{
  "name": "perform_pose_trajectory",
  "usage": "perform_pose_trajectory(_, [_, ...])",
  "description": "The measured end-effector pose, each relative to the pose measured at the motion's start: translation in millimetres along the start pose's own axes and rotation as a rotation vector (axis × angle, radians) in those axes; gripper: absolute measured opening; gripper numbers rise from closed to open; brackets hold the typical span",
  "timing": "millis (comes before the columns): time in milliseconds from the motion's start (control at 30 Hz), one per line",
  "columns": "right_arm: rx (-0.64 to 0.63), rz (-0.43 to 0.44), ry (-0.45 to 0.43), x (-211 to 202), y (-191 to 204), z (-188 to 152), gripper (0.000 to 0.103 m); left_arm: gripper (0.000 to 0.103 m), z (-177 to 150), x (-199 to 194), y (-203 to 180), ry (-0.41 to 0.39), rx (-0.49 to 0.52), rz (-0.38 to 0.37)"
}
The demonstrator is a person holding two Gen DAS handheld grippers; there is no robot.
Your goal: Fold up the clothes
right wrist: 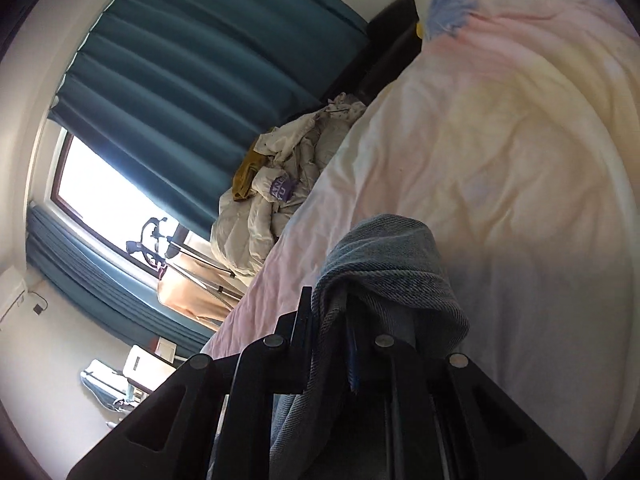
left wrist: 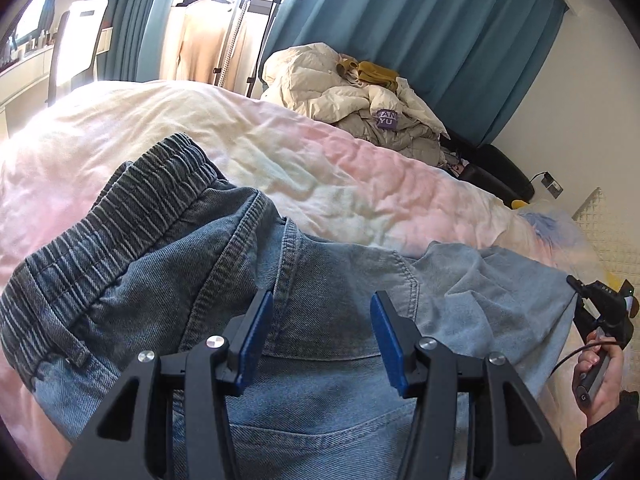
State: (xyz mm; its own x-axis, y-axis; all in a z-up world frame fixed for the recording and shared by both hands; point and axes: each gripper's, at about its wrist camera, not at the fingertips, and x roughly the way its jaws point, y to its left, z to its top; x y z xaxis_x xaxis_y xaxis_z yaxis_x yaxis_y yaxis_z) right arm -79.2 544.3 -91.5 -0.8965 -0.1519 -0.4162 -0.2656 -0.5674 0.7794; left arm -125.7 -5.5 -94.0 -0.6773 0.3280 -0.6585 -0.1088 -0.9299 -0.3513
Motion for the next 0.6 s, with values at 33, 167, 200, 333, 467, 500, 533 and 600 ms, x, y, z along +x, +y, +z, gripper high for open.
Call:
perform_pose_trajectory(33, [0.007,0.013,0.003,1,-4,0,0.013,0.052,0,1,0,0.001,0.000,0.002])
perform_pose_trajectory(167, [0.032,0.029,0.009,-3,-2,1,0.023,0.052,-1,-2,-2,-0.003,0.006,0.005])
perform_pose_trajectory(200, [0.049,0.031,0.015,-6,-2,0,0.031,0.052,-1,-3,-2,-0.005,0.007,0.004])
perform_pose_trajectory(333, [0.106,0.039,0.020,-24,-2,-5,0.047,0.052,-2,-10,-6,-0.011,0.017,-0.013])
perform_pose_trajectory(467, [0.130,0.024,-0.016,-53,-4,-12,0.047,0.052,-5,-17,-13,-0.011,0.034,-0.036])
perform_pose_trajectory(500, [0.128,0.007,-0.026,-62,-5,-13,0.047,0.052,-6,-19,-15,-0.012,0.040,-0.041])
perform_pose_trajectory(533, [0.125,-0.021,-0.034,-69,-6,-15,0.048,0.052,-7,-22,-17,-0.014,0.046,-0.046])
perform_pose_trajectory(600, [0.123,-0.079,-0.040,-79,-10,-17,0.048,0.052,-9,-27,-21,-0.016,0.059,-0.056])
